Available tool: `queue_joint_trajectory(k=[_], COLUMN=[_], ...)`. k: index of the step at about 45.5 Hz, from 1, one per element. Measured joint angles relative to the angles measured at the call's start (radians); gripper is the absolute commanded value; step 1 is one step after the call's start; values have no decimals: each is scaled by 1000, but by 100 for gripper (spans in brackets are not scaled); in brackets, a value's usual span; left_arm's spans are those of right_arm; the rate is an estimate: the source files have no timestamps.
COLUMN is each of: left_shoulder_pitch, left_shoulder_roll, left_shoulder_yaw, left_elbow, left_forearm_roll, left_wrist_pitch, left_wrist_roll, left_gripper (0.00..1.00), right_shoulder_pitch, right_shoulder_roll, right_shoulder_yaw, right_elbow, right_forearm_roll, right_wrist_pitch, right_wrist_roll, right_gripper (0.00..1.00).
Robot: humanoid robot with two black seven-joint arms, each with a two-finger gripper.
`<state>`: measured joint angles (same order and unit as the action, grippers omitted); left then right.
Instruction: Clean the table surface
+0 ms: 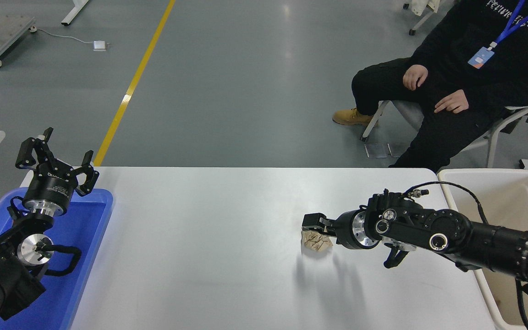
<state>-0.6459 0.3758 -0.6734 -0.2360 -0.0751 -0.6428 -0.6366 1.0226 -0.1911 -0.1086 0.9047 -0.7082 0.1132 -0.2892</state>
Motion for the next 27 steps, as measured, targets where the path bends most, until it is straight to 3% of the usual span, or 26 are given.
queue_joint_trajectory(k=[27], left_shoulder_pitch=[0], left_shoulder_roll=[0], left_shoulder_yaw=[0], left_elbow=[0], left_forearm_roll=[0], left_wrist_pitch=[0], left_wrist_roll=[0], left_gripper=[100], right_shoulder_pitch=[1], right_shoulder_roll=[141], right_shoulder_yaw=[-11], right_elbow=[-181], right_forearm_roll=[18], right_wrist_pitch=[3], right_wrist_roll=[-19], right_gripper=[99])
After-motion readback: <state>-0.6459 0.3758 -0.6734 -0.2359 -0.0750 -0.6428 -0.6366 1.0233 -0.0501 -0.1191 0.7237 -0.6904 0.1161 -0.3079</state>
